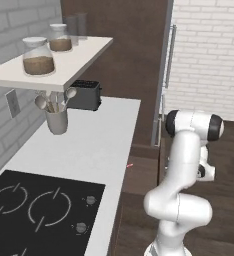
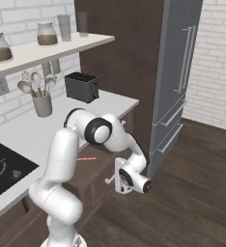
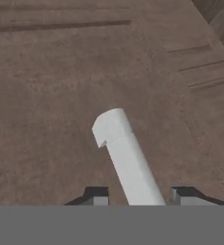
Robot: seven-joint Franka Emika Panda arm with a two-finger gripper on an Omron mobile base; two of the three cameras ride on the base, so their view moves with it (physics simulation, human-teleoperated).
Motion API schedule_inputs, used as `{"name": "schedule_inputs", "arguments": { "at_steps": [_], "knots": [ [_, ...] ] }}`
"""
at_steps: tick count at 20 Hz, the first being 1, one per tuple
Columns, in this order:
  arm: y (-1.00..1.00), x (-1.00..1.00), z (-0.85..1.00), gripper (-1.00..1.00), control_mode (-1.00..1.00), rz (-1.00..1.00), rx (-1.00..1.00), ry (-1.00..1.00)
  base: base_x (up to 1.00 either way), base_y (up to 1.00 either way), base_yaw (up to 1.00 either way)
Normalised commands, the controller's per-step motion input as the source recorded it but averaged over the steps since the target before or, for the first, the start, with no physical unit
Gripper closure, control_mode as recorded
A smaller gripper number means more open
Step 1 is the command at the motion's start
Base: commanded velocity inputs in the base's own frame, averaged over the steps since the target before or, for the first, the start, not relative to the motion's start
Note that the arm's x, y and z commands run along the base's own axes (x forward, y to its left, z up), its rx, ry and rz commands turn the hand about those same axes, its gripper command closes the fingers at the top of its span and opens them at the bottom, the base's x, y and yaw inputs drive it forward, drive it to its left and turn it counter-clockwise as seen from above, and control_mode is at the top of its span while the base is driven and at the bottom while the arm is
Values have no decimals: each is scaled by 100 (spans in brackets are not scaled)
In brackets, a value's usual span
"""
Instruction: Take a straw from the drawer in front and place it inside the glass cup on the dining counter.
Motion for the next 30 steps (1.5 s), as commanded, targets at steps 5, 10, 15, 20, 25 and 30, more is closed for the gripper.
{"name": "schedule_inputs", "arguments": {
  "at_steps": [5,10,15,20,25,30],
  "knots": [
    [-2,-15,-3,-100,-100,1,0,4,0,0,0],
    [-24,-66,54,-100,-100,0,-4,-6,0,0,0],
    [-9,-55,98,-100,-100,0,-20,-9,0,0,0],
    [2,-18,100,-100,-100,0,-31,-6,0,0,0],
    [24,0,98,-100,-100,3,-43,0,0,0,0],
    [34,26,74,-100,-100,10,-46,7,0,0,0]
  ]
}}
